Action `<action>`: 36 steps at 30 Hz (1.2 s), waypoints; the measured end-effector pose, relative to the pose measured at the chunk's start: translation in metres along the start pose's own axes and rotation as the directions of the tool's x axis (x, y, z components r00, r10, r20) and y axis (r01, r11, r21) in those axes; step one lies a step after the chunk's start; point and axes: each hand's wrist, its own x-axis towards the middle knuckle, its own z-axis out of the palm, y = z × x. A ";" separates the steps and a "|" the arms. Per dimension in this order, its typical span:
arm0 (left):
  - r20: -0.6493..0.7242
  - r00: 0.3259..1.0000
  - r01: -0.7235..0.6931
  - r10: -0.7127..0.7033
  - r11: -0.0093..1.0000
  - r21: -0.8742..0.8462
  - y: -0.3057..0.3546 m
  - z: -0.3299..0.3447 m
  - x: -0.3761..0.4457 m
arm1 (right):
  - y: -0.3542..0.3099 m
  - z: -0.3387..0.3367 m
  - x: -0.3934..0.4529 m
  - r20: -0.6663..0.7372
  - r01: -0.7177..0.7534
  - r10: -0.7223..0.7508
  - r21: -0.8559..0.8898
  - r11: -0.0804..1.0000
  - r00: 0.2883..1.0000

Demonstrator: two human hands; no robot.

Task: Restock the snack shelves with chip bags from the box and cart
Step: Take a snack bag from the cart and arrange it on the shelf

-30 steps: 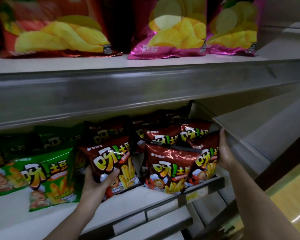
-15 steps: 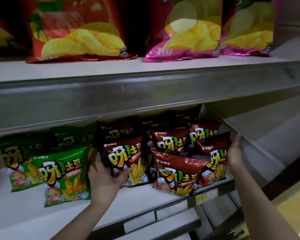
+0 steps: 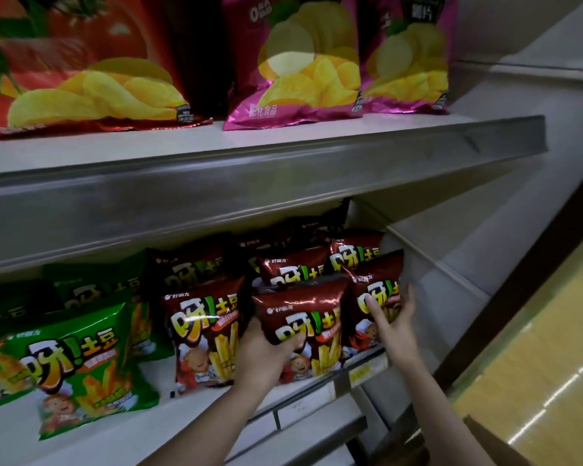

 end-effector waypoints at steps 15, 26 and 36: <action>-0.161 0.978 -0.089 0.137 0.958 0.274 -0.004 -0.058 -0.029 | -0.009 0.073 -0.105 -0.165 0.491 -0.554 -0.308 0.815 0.816; 0.058 0.984 0.167 -0.166 0.986 -0.013 -0.084 -0.127 0.014 | -0.003 0.195 -0.161 0.347 0.473 -0.342 -0.434 0.767 0.873; 0.035 0.983 0.182 -0.180 0.980 -0.080 -0.059 -0.137 0.006 | -0.031 0.200 -0.212 0.162 0.163 -0.097 -0.474 0.865 0.982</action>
